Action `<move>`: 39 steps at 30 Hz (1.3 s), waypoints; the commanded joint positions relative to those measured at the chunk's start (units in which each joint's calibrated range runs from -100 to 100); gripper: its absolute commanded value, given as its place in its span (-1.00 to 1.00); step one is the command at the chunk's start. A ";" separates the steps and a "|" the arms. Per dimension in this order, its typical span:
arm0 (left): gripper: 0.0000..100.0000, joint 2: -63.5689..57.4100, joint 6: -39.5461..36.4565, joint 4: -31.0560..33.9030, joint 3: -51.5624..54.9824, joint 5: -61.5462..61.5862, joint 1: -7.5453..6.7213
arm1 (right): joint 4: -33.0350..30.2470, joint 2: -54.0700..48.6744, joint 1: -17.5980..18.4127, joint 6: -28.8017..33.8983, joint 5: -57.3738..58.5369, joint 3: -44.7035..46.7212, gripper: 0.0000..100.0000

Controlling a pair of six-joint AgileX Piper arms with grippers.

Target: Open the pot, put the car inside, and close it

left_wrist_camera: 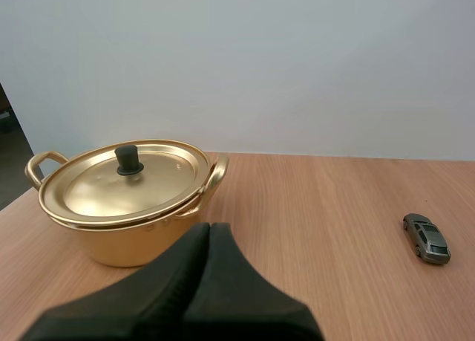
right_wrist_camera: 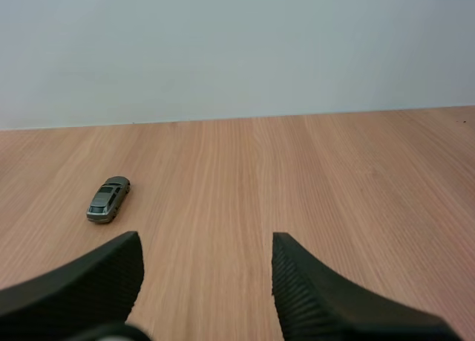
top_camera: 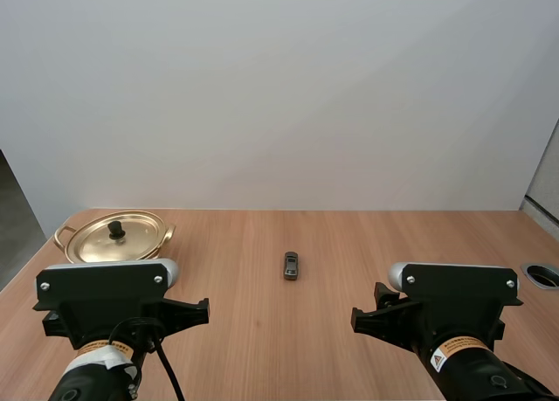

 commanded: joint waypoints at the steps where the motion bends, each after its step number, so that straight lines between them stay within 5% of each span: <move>1: -1.00 0.00 -0.03 0.01 0.00 0.00 -0.02 | -0.04 0.00 0.02 0.03 -0.10 0.00 0.71; 29: -1.00 0.00 -0.03 0.01 0.00 -0.82 -0.02 | -0.23 0.00 0.02 0.03 -0.49 0.00 0.71; 39: -1.00 0.00 -0.03 10.75 0.00 -0.29 -0.02 | -7.98 0.00 0.02 0.03 -8.53 0.00 0.71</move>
